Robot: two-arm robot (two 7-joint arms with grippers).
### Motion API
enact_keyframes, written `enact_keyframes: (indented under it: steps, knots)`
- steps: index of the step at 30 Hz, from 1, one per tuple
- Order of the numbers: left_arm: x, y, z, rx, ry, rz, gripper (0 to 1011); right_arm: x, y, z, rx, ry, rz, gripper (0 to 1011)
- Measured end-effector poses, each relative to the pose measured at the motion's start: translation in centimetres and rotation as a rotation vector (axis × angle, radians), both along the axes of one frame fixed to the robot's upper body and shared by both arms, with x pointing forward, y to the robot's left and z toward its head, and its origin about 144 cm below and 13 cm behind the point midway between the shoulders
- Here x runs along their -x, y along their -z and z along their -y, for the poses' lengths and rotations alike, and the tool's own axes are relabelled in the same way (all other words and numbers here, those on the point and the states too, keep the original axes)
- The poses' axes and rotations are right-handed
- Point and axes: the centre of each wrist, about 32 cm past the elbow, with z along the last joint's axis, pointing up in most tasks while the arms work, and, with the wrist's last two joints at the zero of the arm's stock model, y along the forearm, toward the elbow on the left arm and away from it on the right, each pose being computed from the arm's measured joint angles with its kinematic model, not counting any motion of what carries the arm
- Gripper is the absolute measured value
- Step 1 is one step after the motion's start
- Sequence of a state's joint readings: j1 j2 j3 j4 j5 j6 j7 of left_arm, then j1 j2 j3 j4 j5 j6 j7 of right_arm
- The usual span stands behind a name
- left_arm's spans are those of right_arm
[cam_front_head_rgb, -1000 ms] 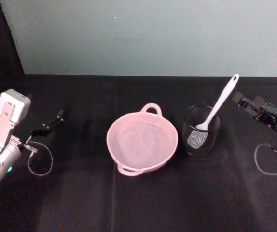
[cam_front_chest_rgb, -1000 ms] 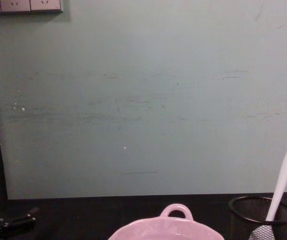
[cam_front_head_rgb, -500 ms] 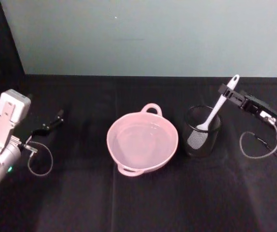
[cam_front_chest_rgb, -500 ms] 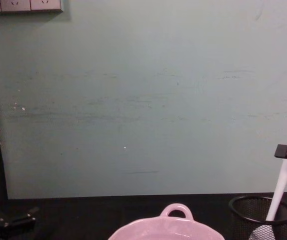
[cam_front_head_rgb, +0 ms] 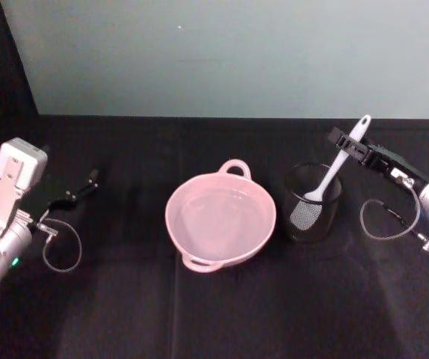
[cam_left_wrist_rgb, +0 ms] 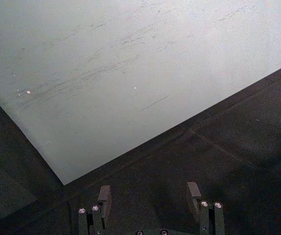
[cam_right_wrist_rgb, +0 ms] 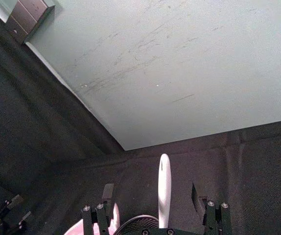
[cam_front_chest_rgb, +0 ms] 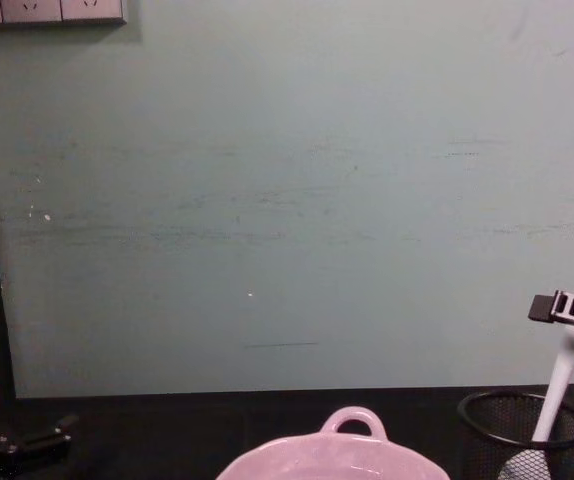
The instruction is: Use the one hand to pick up the spoon and stir the clear water in the bowl.
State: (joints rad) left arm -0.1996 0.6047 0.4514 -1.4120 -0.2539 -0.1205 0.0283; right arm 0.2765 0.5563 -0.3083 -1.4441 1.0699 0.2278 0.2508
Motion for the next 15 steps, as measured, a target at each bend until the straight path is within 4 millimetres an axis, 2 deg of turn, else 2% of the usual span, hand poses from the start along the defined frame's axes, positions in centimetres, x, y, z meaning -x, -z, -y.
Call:
enact_keyframes:
  steps: [11,15]
  knots:
    - [0.00,0.00,0.00,0.000,0.000,0.000,1011,0.12,-0.09,0.04,0.000,0.000,0.001,997]
    - [0.00,0.00,0.00,0.000,0.000,0.000,1011,0.14,-0.11,0.04,0.000,0.000,0.002,915]
